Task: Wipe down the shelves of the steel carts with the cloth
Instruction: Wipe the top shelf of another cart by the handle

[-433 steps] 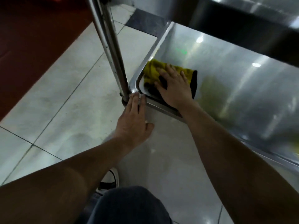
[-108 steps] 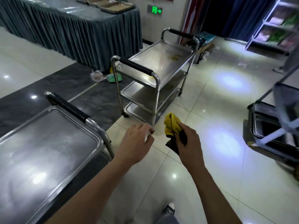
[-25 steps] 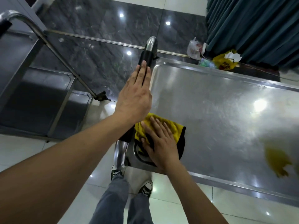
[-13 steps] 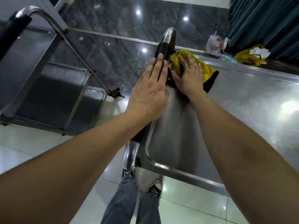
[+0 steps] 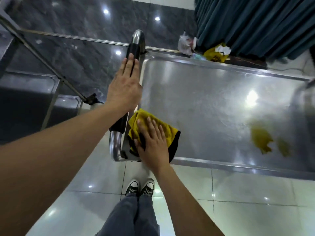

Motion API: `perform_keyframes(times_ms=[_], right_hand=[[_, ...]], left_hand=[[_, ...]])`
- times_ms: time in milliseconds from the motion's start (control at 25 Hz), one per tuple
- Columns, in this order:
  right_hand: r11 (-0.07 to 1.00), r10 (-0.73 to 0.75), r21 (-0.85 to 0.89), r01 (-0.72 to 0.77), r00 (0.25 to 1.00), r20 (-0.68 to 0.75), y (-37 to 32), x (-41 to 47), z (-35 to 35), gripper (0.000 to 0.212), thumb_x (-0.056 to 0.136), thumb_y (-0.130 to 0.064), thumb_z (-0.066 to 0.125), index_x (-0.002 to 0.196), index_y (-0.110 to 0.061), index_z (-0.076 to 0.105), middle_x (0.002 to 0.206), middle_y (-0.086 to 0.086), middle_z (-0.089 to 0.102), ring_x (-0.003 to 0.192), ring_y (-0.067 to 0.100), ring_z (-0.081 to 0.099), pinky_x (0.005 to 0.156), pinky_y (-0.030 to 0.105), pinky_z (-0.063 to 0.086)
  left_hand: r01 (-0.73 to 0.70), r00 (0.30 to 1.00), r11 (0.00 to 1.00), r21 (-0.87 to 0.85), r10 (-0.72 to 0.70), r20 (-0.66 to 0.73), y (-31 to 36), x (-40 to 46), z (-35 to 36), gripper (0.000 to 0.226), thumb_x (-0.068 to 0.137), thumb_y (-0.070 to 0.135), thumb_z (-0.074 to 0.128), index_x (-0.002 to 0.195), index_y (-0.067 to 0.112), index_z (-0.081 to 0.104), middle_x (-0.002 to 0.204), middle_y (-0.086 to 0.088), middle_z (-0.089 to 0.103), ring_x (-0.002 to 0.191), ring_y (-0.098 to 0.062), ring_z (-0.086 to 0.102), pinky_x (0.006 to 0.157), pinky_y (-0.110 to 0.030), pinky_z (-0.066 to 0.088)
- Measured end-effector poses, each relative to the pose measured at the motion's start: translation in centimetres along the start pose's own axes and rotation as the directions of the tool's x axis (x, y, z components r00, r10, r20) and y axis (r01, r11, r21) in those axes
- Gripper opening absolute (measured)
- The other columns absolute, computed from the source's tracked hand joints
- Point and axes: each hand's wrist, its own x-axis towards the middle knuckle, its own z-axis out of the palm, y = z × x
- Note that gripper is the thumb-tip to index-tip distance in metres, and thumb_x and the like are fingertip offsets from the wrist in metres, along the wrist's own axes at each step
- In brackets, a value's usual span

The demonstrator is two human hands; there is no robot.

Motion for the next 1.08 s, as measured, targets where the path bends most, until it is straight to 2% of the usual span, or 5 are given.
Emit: perform_keyframes(times_ms=[280, 440, 560, 800, 1080], right_hand=[[0.932, 0.343, -0.042, -0.361, 0.912, -0.227, 12.0, -7.4, -5.1, 0.066, 0.098, -0.057, 0.037, 0.159, -0.03, 0.031, 0.167, 0.004, 0.024, 0.155, 0.024, 0.022, 0.125, 0.047, 0.019], [0.909, 0.386, -0.058, -0.412, 0.888, -0.25, 14.7, -8.3, -6.2, 0.068, 0.098, -0.056, 0.035, 0.159, -0.029, 0.028, 0.168, 0.004, 0.021, 0.155, 0.025, 0.02, 0.126, 0.047, 0.018], [0.914, 0.356, -0.091, -0.396, 0.887, -0.295, 14.6, -8.5, -5.7, 0.065, 0.1, -0.053, 0.037, 0.159, -0.027, 0.029, 0.167, 0.006, 0.024, 0.155, 0.026, 0.021, 0.125, 0.049, 0.021], [0.952, 0.226, -0.131, -0.278, 0.922, -0.314, 16.3, -8.1, -5.5, 0.063, 0.1, -0.047, 0.045, 0.157, -0.022, 0.036, 0.165, 0.01, 0.029, 0.153, 0.029, 0.026, 0.121, 0.053, 0.027], [0.959, -0.244, -0.162, 0.233, 0.968, -0.053, 17.2, -3.2, -6.6, 0.059, 0.104, -0.05, 0.042, 0.159, -0.036, 0.027, 0.168, -0.001, 0.02, 0.156, 0.018, 0.014, 0.126, 0.048, 0.017]], left_hand=[[-0.027, 0.999, 0.998, 0.052, 0.029, -0.029, 0.2, -0.1, 0.2, 0.067, 0.101, 0.001, 0.034, 0.159, -0.001, 0.002, 0.169, -0.019, -0.005, 0.157, -0.033, -0.005, 0.128, -0.04, 0.004], [0.013, 0.999, 0.991, 0.135, -0.006, -0.047, 0.9, -0.4, 0.5, 0.065, 0.1, 0.0, 0.035, 0.159, -0.003, 0.006, 0.168, -0.023, 0.001, 0.156, -0.036, 0.001, 0.128, -0.044, 0.006], [-0.101, 0.982, 0.985, 0.143, 0.121, -0.143, 4.1, -2.8, 2.4, 0.062, 0.098, 0.004, 0.034, 0.158, -0.002, 0.018, 0.166, -0.023, 0.014, 0.156, -0.036, 0.009, 0.128, -0.046, 0.004], [0.108, 0.992, 0.98, -0.166, -0.095, 0.083, 11.6, -11.9, 12.4, 0.063, 0.108, 0.03, 0.027, 0.162, 0.01, 0.0, 0.17, -0.008, -0.004, 0.157, -0.022, -0.002, 0.128, -0.038, -0.003], [0.199, 0.977, 0.945, -0.261, -0.213, -0.026, 11.8, -12.7, 15.9, 0.058, 0.107, 0.029, 0.027, 0.159, 0.004, 0.023, 0.167, -0.011, 0.021, 0.156, -0.024, 0.016, 0.127, -0.043, 0.017]])
